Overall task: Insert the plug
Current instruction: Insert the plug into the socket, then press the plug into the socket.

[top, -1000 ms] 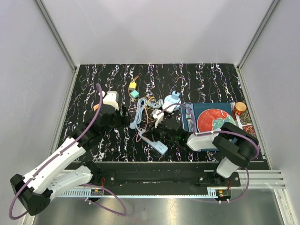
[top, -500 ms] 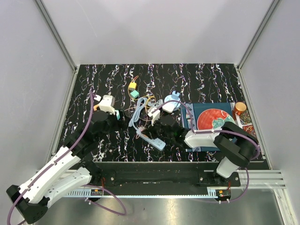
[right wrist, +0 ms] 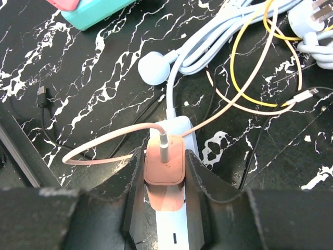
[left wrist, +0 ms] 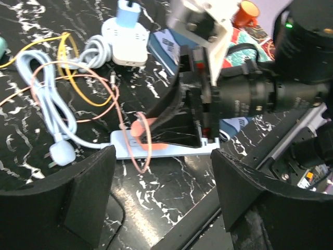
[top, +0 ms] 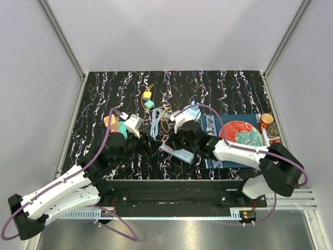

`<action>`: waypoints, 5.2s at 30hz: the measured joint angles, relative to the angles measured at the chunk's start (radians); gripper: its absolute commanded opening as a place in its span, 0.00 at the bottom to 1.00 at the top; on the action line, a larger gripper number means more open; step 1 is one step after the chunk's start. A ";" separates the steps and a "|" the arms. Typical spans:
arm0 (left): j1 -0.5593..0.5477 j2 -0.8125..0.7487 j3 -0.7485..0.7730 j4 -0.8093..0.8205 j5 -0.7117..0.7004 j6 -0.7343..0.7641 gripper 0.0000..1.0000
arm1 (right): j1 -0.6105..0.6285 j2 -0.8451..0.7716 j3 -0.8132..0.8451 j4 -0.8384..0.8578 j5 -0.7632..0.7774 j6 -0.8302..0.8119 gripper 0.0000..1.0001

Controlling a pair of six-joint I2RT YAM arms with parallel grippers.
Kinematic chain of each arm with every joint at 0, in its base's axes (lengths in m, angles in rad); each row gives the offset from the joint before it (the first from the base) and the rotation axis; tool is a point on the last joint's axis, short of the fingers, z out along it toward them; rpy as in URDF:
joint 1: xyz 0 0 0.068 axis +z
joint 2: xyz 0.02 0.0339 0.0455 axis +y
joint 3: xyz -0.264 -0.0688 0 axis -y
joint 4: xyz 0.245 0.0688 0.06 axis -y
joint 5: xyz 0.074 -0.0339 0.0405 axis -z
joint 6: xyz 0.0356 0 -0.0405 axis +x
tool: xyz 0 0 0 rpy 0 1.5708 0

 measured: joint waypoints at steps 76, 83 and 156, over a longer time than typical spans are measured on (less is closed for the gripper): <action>-0.226 0.190 -0.050 0.161 -0.348 -0.092 0.66 | 0.158 -0.117 -0.254 0.168 0.284 -0.154 0.40; -0.226 0.198 -0.050 0.160 -0.353 -0.091 0.66 | 0.158 -0.141 -0.209 -0.063 0.277 -0.071 0.44; 0.044 0.047 0.146 -0.113 -0.396 0.317 0.73 | -0.041 0.539 0.910 -1.259 -0.085 -0.048 0.61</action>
